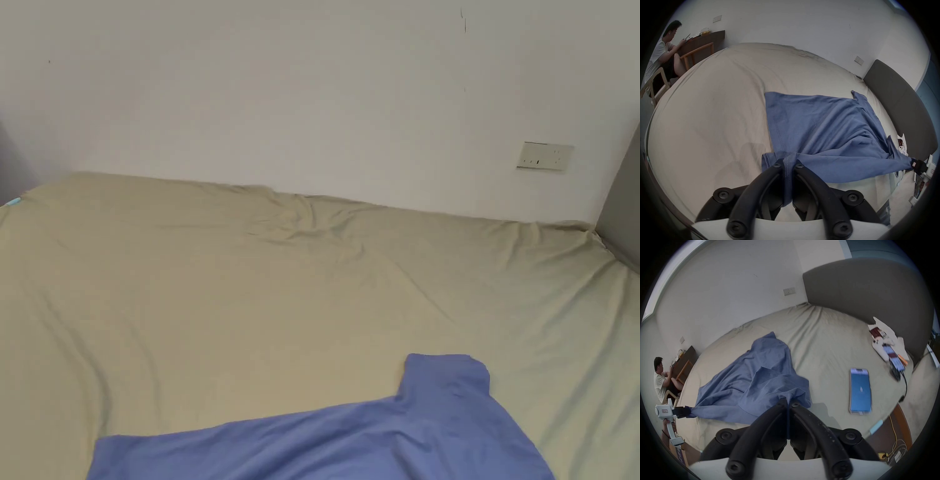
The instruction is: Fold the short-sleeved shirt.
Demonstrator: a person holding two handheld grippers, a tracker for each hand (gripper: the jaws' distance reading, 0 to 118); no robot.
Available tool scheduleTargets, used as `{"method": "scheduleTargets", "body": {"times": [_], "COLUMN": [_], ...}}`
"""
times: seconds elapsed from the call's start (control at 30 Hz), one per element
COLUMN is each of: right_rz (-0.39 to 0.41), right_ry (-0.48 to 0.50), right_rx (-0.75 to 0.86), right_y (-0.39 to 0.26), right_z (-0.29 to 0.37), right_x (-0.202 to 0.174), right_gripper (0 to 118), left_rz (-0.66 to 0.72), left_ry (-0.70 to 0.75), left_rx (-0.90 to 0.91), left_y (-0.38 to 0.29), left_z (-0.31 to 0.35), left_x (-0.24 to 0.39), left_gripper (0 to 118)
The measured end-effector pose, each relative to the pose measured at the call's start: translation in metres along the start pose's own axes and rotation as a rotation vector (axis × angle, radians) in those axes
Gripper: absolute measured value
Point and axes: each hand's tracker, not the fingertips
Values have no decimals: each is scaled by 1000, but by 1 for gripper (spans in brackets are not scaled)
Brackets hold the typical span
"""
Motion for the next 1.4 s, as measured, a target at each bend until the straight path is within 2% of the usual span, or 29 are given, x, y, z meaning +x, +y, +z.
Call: {"method": "scheduleTargets", "body": {"times": [0.17, 0.2, 0.23, 0.27, 0.33, 0.37, 0.43, 0.47, 0.5, 0.53, 0.57, 0.6, 0.67, 0.7, 0.8, 0.87, 0.9, 0.97, 1.0, 1.03, 1.1, 1.17, 1.2, 1.3, 1.4], "right_rz": [1, -12, -46, -77, -121, -114, -49, 15, 76, 140, 191, 226, 306, 323, 288, 189, 149, 112, 119, 137, 179, 186, 185, 176, 174], "right_ry": [20, 16, 35, 53, 99, 124, 147, 137, 137, 139, 134, 131, 90, 70, 99, 163, 190, 208, 196, 173, 129, 129, 130, 133, 127], "right_rx": [-134, -144, -168, -180, -184, -168, -85, -48, -19, 20, 65, 104, 170, 179, 142, 115, 93, 53, 50, 42, 22, 7, 1, -14, -17], "right_y": [-33, -36, -39, -40, -40, -37, -26, -18, -10, -2, 5, 10, 21, 24, 31, 32, 32, 33, 33, 33, 36, 38, 40, 44, 46], "right_z": [-24, -30, -37, -41, -38, -30, -8, 2, 10, 18, 23, 25, 25, 23, 11, 2, -3, -13, -18, -21, -26, -31, -31, -36, -36], "right_x": [4, 4, 6, 7, 4, 0, -14, -23, -31, -39, -46, -52, -66, -70, -74, -75, -75, -71, -72, -73, -77, -79, -80, -83, -85], "right_gripper": [4, 8, 21, 38, 78, 85, 86, 86, 86, 85, 79, 68, 22, 5, 2, 2, 2, 2, 2, 2, 2, 2, 2, 2, 2], "left_rz": [101, 129, 155, 182, 228, 256, 300, 315, 264, 214, 174, 152, 115, 112, 111, 124, 140, 201, 222, 222, 215, 173, 154, 66, 48], "left_ry": [-10, -24, -24, -3, 3, -16, -40, -44, -1, 33, 78, 119, 122, 110, 78, 75, 82, 125, 128, 118, 99, 98, 110, 153, 211], "left_rx": [-48, -51, -55, -60, -43, -19, 46, 88, 152, 208, 246, 268, 298, 297, 307, 301, 299, 292, 289, 278, 252, 189, 191, 160, 83], "left_y": [-31, -33, -35, -37, -42, -42, -43, -43, -40, -39, -36, -34, -24, -22, -9, 5, 15, 35, 46, 59, 77, 93, 97, 110, 117], "left_z": [-10, -12, -13, -13, -5, 6, 30, 42, 57, 69, 76, 80, 86, 87, 75, 57, 42, 19, 6, -10, -38, -71, -84, -127, -156], "left_x": [-13, -14, -12, -12, -13, -13, -9, -4, 0, 7, 14, 19, 23, 24, 24, 18, 9, 0, -4, -10, -16, -17, -16, -12, -15], "left_gripper": [7, 8, 13, 26, 72, 82, 80, 74, 62, 31, 7, 0, 0, 0, 0, 0, 4, 44, 61, 73, 75, 85, 87, 86, 85]}}
